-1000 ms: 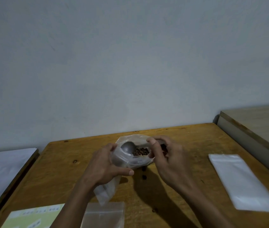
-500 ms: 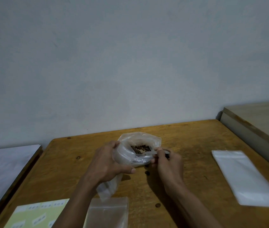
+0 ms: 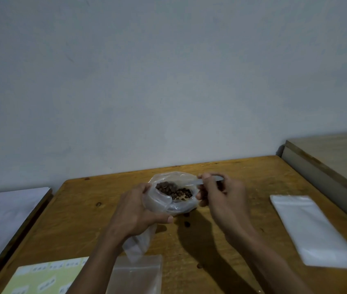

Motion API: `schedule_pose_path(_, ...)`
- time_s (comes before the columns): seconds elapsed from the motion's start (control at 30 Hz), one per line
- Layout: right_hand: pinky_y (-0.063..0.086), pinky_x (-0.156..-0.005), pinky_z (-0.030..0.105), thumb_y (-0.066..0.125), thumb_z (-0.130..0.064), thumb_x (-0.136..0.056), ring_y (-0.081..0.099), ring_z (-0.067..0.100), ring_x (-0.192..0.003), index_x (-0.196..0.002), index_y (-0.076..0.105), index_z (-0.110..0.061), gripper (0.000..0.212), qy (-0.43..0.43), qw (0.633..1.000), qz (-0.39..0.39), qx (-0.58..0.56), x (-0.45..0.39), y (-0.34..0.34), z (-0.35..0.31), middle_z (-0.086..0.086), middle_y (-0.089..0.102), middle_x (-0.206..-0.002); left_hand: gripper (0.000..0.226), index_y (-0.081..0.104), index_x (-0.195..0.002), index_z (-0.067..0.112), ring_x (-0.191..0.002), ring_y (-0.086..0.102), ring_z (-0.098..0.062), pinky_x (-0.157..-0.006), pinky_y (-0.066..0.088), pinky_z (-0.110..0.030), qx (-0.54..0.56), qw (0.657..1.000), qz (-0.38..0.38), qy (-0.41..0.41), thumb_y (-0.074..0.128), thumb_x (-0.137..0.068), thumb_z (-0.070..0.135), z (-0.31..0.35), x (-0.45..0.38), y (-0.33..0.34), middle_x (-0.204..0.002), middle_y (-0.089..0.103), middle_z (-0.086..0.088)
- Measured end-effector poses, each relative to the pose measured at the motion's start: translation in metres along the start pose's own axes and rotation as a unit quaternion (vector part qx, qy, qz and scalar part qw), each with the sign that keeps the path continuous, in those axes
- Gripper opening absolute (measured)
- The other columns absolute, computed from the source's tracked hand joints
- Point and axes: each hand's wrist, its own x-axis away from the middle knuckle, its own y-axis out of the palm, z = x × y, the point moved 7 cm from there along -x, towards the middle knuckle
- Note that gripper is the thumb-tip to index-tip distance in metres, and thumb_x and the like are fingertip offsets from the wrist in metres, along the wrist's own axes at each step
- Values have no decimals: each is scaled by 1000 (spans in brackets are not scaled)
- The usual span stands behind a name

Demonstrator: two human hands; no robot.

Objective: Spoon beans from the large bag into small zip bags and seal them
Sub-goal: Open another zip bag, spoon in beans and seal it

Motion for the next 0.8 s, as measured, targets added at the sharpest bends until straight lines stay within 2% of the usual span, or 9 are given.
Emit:
schedule_pose_path(0.1, 53, -55, 18, 57, -31, -100, 67, 4, -68, -100, 72, -24, 17, -129, 983, -28, 131, 6, 13, -11, -8, 69, -74, 104, 54, -135, 21, -106, 59, -12, -70, 46, -16, 1, 1000, 0, -2, 96, -45, 52, 0, 0, 1, -123, 63, 7)
schedule_pose_path(0.2, 45, -62, 6, 58, -22, -100, 60, -3, -72, -104, 71, -20, 14, -215, 955, 61, 196, 5, -3, -13, -9, 67, -84, 108, 54, -136, 20, -104, 61, -11, -71, 46, -15, 4, 1000, 5, -4, 96, -42, 55, 0, 0, 0, -121, 65, 7)
schedule_pose_path(0.27, 43, -67, 6, 60, -15, -98, 54, -6, -76, -103, 72, -15, 13, -236, 931, 77, 267, 2, -5, -3, -6, 65, -87, 111, 54, -138, 19, -106, 59, -12, -75, 47, -17, 1, 1000, 10, -6, 95, -42, 56, 1, 1, -1, -124, 64, 6)
schedule_pose_path(0.37, 44, -70, 11, 55, -19, -101, 53, -4, -81, -108, 69, -19, 17, -164, 943, 36, 288, 1, 6, 29, -9, 61, -93, 105, 55, -135, 21, -100, 58, -6, -67, 43, -10, 4, 1000, 15, 6, 96, -44, 53, 6, 2, -2, -119, 64, 10)
schedule_pose_path(0.43, 43, -66, 8, 51, -23, -102, 57, -3, -84, -108, 68, -23, 18, -95, 963, 49, 248, 4, 9, 44, -10, 62, -92, 96, 57, -129, 23, -91, 56, 3, -59, 42, -7, 9, 1000, 15, 12, 96, -46, 49, 10, 2, -2, -112, 62, 15)
schedule_pose_path(0.5, 45, -59, 9, 50, -26, -103, 62, 1, -84, -98, 67, -27, 17, -4, 984, 66, 165, 6, 12, 56, -8, 67, -88, 99, 56, -132, 21, -95, 57, 0, -62, 43, -6, 16, 1000, 7, 16, 96, -46, 49, 12, 2, 0, -116, 62, 14)
schedule_pose_path(0.6, 45, -54, 14, 51, -26, -102, 65, 6, -77, -83, 63, -30, 23, 107, 989, 66, 73, 8, 20, 66, -5, 69, -81, 105, 53, -137, 19, -105, 56, -7, -71, 43, -9, 14, 1000, 8, 14, 96, -46, 49, 11, 3, 2, -120, 61, 12)
schedule_pose_path(0.7, 48, -59, 24, 55, -27, -101, 67, 11, -74, -87, 66, -26, 18, 160, 983, 91, -5, 8, 15, 72, 1, 71, -81, 109, 51, -140, 19, -109, 55, -11, -79, 47, -18, 6, 1000, 14, 14, 96, -46, 49, 10, 3, 1, -127, 61, 7)
schedule_pose_path(0.8, 51, -59, 28, 55, -21, -100, 65, 14, -64, -93, 69, -19, 15, 176, 976, 109, -65, 4, 2, 70, 7, 72, -75, 108, 52, -139, 20, -109, 56, -11, -77, 46, -18, 6, 1000, 14, 10, 96, -45, 49, 5, 3, 2, -127, 61, 7)
